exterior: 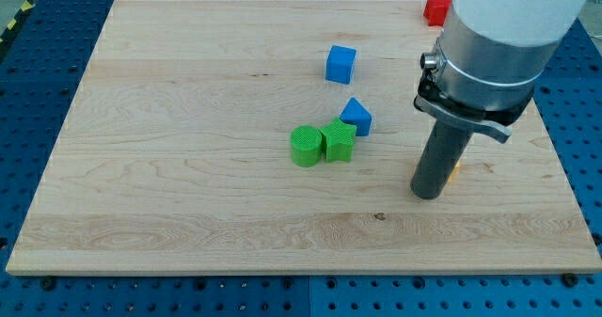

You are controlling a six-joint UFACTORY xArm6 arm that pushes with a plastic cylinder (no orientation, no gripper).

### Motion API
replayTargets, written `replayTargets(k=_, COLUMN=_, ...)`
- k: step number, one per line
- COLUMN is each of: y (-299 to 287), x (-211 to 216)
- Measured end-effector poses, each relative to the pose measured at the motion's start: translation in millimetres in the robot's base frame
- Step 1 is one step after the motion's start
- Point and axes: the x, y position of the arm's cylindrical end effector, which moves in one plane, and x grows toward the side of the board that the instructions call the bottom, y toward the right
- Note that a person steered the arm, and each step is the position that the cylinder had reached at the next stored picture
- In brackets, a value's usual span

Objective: Move the yellow hexagon closer to red star

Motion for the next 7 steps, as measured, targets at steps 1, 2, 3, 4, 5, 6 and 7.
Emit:
replayTargets(k=1, y=25, x=14)
replayTargets(k=2, y=39, x=17)
replayTargets(k=3, y=39, x=17)
replayTargets(k=4, y=49, x=24)
replayTargets(k=5, y=67, x=31)
replayTargets(k=6, y=69, x=25)
replayTargets(k=7, y=52, x=18)
